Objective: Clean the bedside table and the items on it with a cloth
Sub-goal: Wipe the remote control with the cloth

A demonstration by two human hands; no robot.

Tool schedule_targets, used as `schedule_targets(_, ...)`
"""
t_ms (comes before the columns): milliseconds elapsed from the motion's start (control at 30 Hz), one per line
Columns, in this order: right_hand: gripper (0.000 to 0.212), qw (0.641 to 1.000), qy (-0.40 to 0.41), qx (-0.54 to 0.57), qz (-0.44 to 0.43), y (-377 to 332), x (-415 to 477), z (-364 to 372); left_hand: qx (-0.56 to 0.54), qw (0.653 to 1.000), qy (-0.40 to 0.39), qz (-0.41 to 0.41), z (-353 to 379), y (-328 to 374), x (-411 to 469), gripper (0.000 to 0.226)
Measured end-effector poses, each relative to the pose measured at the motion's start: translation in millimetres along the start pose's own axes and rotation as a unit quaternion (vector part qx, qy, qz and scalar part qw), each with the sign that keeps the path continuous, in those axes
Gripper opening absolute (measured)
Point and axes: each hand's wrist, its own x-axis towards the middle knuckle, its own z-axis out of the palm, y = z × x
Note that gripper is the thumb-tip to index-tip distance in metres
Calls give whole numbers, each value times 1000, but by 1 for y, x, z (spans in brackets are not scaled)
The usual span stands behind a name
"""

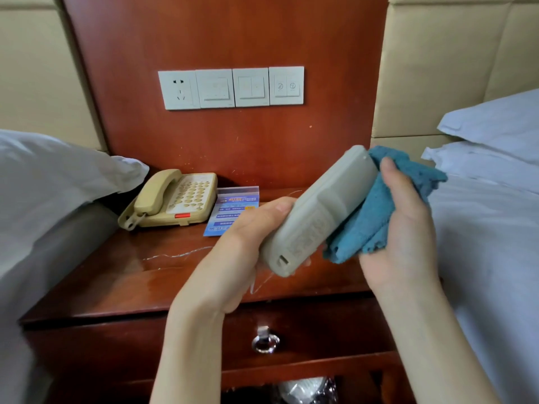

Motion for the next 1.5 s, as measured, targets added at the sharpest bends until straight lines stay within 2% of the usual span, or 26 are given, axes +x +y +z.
schedule_targets(100, 6, 996, 2, -70, -63, 1, -3, 2, -13, 1000, 3, -25, 9, 11, 3, 36)
schedule_targets(200, 6, 969, 6, -179, -170, -1, -2, 1, 38, 996, 32, -74, 9, 19, 7, 36)
schedule_targets(267, 9, 945, -17, -247, -213, -3, 0, -4, 141, 988, 33, -43, 6, 18, 4, 42)
schedule_targets(333, 9, 918, -59, -318, -227, -2, 3, -10, 255, 967, 4, -1, 4, 18, -7, 36)
schedule_targets(433, 7, 857, -102, -424, -276, 4, 4, -13, 289, 957, 16, -1, -1, 15, -11, 30)
schedule_targets(500, 14, 852, -97, -420, -297, 11, 2, -10, 301, 953, 35, 16, 1, 14, -8, 30)
schedule_targets(533, 21, 860, -90, -403, -299, 16, -1, -7, 296, 954, 46, 25, 4, 12, -7, 28)
schedule_targets(567, 30, 883, -83, -364, -283, 21, -3, -4, 282, 957, 56, 34, 7, 10, -5, 25)
schedule_targets(667, 46, 963, -81, -189, -176, 32, -9, 8, 178, 981, 72, 32, 18, 2, 3, 16)
schedule_targets(767, 41, 988, -89, -87, -94, 35, -13, 14, 54, 992, 103, 37, 22, -3, 10, 17)
schedule_targets(833, 39, 993, -100, -44, -45, 33, -17, 17, 10, 988, 145, 59, 19, -6, 13, 30)
schedule_targets(900, 39, 993, -112, -26, -4, 34, -21, 18, -37, 981, 172, 75, 16, -9, 15, 39)
schedule_targets(967, 41, 991, -130, -31, 12, 35, -23, 18, -73, 978, 180, 79, 15, -10, 15, 35)
schedule_targets(1033, 39, 989, -139, -55, -12, 37, -23, 18, -75, 976, 189, 76, 14, -12, 14, 29)
schedule_targets(1133, 37, 979, -126, -125, -98, 38, -19, 14, -74, 982, 170, 47, 17, -15, 14, 26)
schedule_targets(1267, 37, 950, -134, -236, -155, 38, -11, 3, -49, 985, 165, -3, 24, -17, 17, 20)
schedule_targets(1333, 37, 941, -151, -262, -155, 37, -9, -1, -53, 984, 168, -8, 24, -17, 19, 27)
schedule_targets(1400, 40, 919, -185, -306, -167, 37, -9, -3, -75, 982, 175, -13, 23, -17, 21, 35)
schedule_targets(1500, 48, 886, -265, -346, -160, 38, -13, -4, -143, 966, 216, -17, 18, -19, 22, 35)
